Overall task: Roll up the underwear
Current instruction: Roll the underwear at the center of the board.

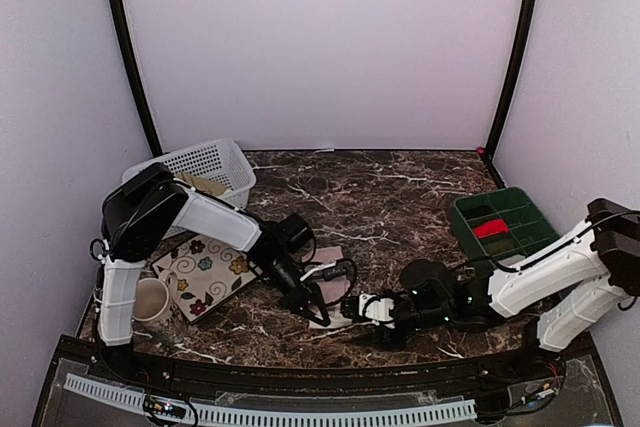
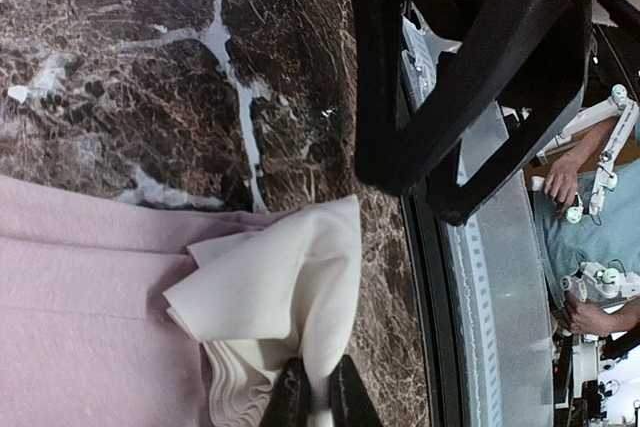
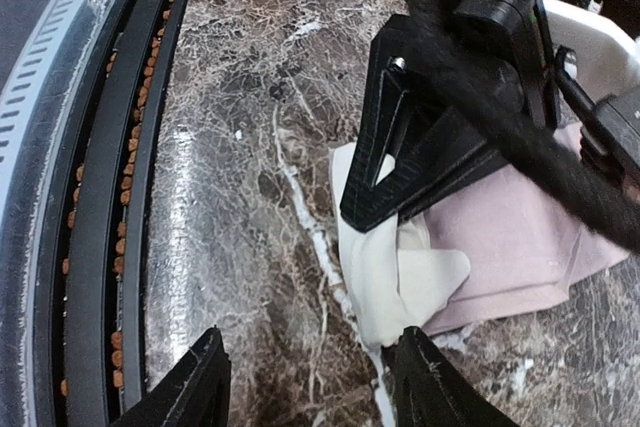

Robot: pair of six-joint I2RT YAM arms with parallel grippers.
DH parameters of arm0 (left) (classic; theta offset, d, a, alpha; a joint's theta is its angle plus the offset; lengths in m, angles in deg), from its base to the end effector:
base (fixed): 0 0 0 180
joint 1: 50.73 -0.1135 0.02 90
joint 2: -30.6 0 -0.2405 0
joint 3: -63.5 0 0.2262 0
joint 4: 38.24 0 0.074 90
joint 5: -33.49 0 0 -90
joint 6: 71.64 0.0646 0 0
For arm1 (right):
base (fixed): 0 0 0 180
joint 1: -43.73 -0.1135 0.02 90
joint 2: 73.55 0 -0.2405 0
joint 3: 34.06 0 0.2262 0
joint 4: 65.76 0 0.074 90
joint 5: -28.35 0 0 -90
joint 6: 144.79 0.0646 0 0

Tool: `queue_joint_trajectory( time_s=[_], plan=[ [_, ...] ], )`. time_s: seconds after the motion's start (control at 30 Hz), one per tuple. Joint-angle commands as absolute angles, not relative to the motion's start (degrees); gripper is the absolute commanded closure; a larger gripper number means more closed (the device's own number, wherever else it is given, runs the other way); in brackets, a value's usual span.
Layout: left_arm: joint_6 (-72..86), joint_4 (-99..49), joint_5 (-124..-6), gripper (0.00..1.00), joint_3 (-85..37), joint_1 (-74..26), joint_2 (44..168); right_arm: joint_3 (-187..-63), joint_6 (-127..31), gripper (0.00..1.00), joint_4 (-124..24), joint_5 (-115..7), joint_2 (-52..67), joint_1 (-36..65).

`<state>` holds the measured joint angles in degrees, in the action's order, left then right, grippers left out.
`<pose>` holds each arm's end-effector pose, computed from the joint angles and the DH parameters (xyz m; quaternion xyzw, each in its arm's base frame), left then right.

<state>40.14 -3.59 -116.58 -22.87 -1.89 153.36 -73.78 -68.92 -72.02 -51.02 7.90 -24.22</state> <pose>0.1992 -0.3130 0.0811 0.5608 0.6492 -0.5134 0.0231 0.0885 0.2501 0.1210 -0.6131 0.6397 0.2799 0.3695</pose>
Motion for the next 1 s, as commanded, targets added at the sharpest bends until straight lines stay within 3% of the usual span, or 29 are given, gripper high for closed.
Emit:
queue_joint_trajectory(
  time_s=[0.0,0.43,0.6,0.77,0.97],
  plan=[
    [42.4,1.0,-114.4,0.97,-23.4,-2.4,155.9,-77.3,-76.0,0.45,-78.7,-53.0,12.4,-24.8],
    [43.4,1.3,-113.7,0.94,-23.3,-2.5,156.4,-79.8,-76.4,0.51,-82.0,-57.3,22.8,-24.8],
    [43.9,1.7,-112.9,0.91,-23.6,-2.6,156.3,-80.1,-75.7,0.68,-79.5,-55.9,24.3,-24.8],
    [43.7,2.4,-112.2,0.72,-24.2,-2.7,154.2,-81.2,-72.2,0.93,-76.5,-53.3,24.3,-24.8],
    [36.6,-8.5,-109.1,0.52,-16.1,-5.8,144.3,-83.6,-66.1,1.00,-70.9,-47.1,22.1,-24.4]
  ],
)
